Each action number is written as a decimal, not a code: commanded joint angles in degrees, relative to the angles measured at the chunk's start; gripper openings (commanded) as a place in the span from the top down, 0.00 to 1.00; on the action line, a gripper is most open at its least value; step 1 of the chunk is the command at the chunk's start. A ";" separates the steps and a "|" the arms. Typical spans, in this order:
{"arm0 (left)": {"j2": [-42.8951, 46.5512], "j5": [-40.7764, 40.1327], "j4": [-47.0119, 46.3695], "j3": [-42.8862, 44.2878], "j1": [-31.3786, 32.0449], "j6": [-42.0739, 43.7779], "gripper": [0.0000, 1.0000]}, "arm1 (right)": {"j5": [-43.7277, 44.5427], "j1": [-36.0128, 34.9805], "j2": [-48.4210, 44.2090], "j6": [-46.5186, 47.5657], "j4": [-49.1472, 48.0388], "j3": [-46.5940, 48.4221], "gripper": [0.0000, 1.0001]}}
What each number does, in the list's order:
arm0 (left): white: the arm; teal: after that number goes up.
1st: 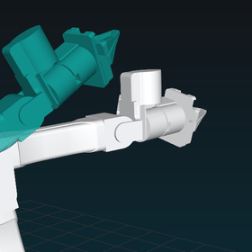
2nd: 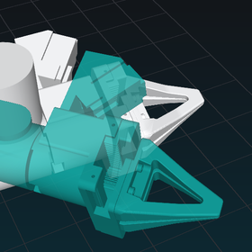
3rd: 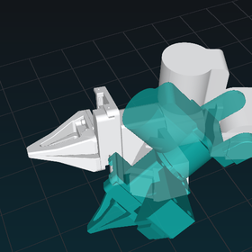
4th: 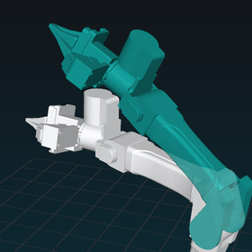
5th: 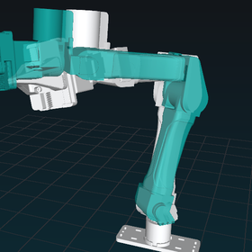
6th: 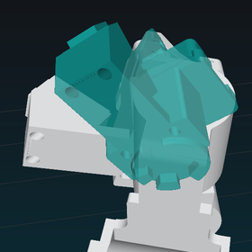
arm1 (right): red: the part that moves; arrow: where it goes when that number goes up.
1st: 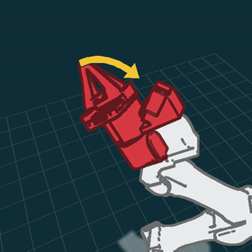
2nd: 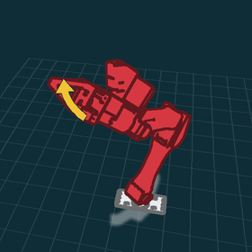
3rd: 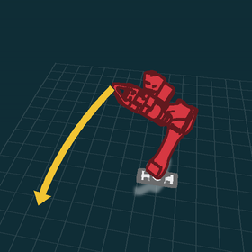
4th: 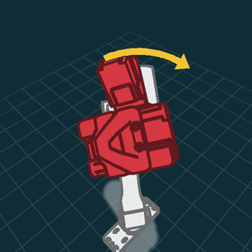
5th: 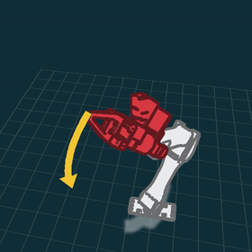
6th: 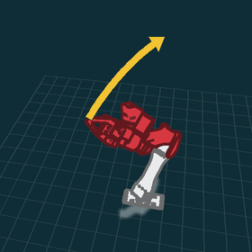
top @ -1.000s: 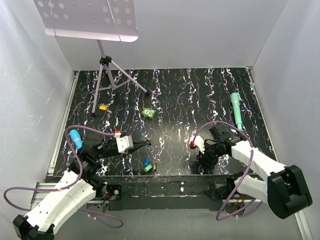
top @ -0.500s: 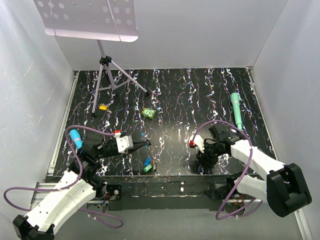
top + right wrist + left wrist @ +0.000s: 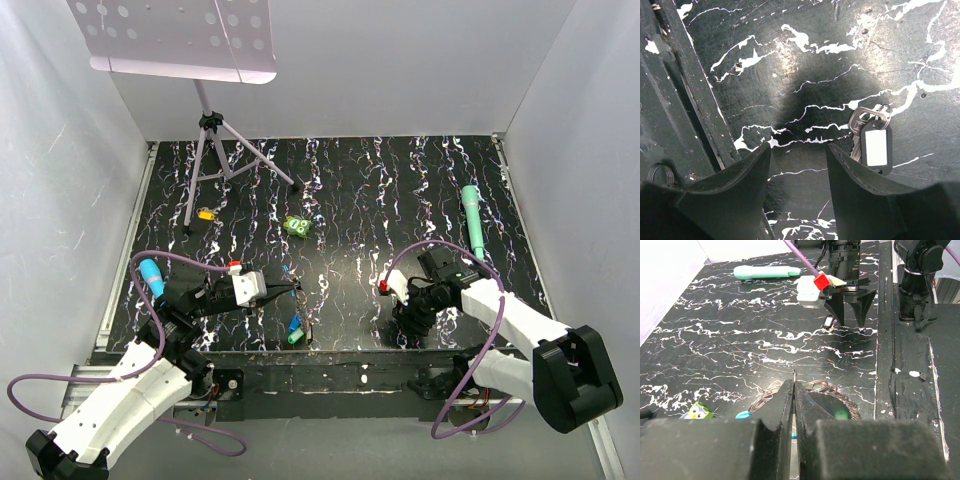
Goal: Put the keys on the keyring
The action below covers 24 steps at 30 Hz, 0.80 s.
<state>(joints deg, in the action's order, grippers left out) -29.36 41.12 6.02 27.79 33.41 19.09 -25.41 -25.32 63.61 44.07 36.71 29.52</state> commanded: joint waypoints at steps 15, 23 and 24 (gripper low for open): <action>0.36 0.18 -1.28 2.44 -0.54 0.68 1.00 | -0.08 -0.78 0.63 -0.22 -0.32 1.86 0.43; 0.27 0.18 -1.28 2.44 -0.54 0.60 1.00 | -0.08 -0.78 0.46 -0.22 -0.32 1.86 0.43; 0.27 0.18 -1.28 2.44 -0.54 0.68 1.00 | -0.08 -0.78 0.37 -0.22 -0.32 1.77 0.43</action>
<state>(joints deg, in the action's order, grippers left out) -29.41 41.12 6.02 27.79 33.15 19.09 -25.41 -25.69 63.88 43.86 36.64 29.69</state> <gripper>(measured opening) 0.013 0.574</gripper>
